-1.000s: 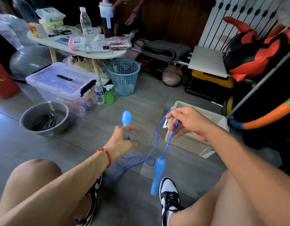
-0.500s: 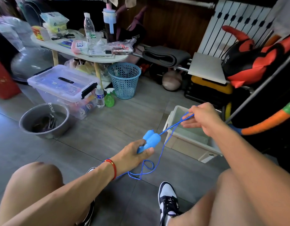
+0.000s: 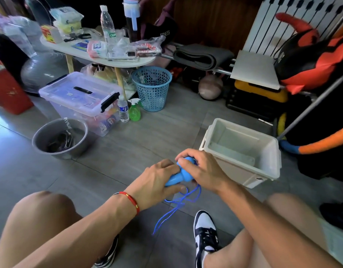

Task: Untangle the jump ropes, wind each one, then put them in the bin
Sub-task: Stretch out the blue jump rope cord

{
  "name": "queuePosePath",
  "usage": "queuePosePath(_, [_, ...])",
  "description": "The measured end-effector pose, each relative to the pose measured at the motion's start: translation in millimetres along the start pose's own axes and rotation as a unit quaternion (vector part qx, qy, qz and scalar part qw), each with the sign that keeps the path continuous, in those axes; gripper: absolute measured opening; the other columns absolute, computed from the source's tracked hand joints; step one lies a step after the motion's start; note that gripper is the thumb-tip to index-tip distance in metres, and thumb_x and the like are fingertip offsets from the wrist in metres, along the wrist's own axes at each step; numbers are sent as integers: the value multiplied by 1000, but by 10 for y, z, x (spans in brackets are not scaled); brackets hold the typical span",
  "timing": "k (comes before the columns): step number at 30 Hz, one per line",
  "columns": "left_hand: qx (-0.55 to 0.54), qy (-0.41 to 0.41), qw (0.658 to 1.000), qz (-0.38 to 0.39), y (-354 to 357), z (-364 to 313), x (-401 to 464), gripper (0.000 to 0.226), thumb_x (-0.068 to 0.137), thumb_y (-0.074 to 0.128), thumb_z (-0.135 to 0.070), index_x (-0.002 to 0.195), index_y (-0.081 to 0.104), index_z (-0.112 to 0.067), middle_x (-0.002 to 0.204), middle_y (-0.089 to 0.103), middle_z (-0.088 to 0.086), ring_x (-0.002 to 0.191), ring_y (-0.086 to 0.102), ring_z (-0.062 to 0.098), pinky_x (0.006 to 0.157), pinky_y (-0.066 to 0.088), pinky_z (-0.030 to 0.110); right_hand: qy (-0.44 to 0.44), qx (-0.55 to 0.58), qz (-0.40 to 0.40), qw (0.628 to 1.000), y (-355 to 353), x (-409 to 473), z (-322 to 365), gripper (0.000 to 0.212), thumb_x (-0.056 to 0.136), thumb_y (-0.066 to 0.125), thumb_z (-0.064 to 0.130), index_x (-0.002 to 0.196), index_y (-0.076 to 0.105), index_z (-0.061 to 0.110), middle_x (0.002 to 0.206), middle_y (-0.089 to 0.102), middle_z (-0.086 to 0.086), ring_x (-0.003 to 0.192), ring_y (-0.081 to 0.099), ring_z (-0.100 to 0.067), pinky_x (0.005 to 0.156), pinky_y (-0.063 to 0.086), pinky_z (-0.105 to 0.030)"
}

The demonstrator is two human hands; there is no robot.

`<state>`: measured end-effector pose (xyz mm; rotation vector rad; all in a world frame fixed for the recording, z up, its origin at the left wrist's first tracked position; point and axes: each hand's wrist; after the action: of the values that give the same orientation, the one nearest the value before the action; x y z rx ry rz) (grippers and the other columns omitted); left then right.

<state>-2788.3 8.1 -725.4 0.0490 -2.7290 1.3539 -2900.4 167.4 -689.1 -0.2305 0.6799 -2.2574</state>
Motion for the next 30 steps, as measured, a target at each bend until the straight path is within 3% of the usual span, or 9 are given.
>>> queuePosePath(4, [11,-14,997,-69,-7,26,-3,47,73,60,-72,103,68,-37,124,54,-11,76,49,4,76,46,27,50,89,-10,995,76,66,-62,10,92,61,33,92,68,26,74,64,3,49,51,-14,43,43,-26])
queuePosePath(7, [-10,-5,997,-76,-19,-20,-27,53,71,67,-69,111,66,-34,131,50,-12,82,53,4,78,45,24,12,77,-15,997,21,97,-47,10,100,60,29,97,68,24,74,62,15,55,51,-2,54,39,-19])
queuePosePath(10, [-22,29,997,-72,14,-93,-84,57,79,73,-56,126,52,-31,141,39,-7,91,57,10,83,52,32,-31,32,-10,999,-79,130,-4,11,98,59,35,99,67,27,85,68,14,71,60,-7,66,48,-27])
queuePosePath(16, [112,72,983,-128,135,-179,-130,56,93,63,-51,133,40,-19,145,32,8,82,56,23,59,53,33,-70,-7,0,998,-178,121,29,9,98,60,35,95,66,29,93,69,11,83,64,-12,78,53,-34])
queuePosePath(19, [55,12,988,-144,191,-169,-143,60,91,64,-52,133,30,-25,140,36,1,68,47,13,54,47,30,-80,-46,-9,996,-215,106,-23,19,95,55,48,93,63,31,89,69,11,80,62,-10,75,51,-29])
queuePosePath(21, [-65,-75,989,-106,137,-147,-119,64,87,69,-53,132,32,-27,124,50,-9,68,52,11,63,48,28,-72,-51,-14,996,-267,117,-66,27,90,49,56,92,62,32,89,69,12,80,62,-9,76,52,-30])
queuePosePath(24, [-303,-141,941,54,-16,-144,-61,40,94,64,-48,118,56,-16,88,68,2,70,69,28,72,59,53,-73,-62,-7,995,-334,130,-120,27,89,50,56,91,63,32,83,68,9,75,62,-11,73,53,-33])
queuePosePath(26, [-362,-158,911,121,-71,-166,-68,22,101,60,-30,110,58,-10,86,65,10,74,68,30,77,60,54,-70,-73,-3,995,-327,134,-143,29,90,52,58,91,63,31,79,67,7,73,61,-13,72,52,-34])
queuePosePath(30, [-416,-188,868,193,-56,-202,-99,34,101,61,-21,126,50,-2,100,63,13,93,66,29,74,60,47,-55,-109,-1,993,-267,128,-200,34,90,51,64,92,62,32,78,68,7,74,60,-11,74,52,-35])
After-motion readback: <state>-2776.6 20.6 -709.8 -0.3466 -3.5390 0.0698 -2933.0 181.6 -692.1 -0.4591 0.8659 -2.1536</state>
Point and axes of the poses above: each hand's wrist, its own x-axis towards the middle knuckle, its own y-axis out of the palm, z = x × y
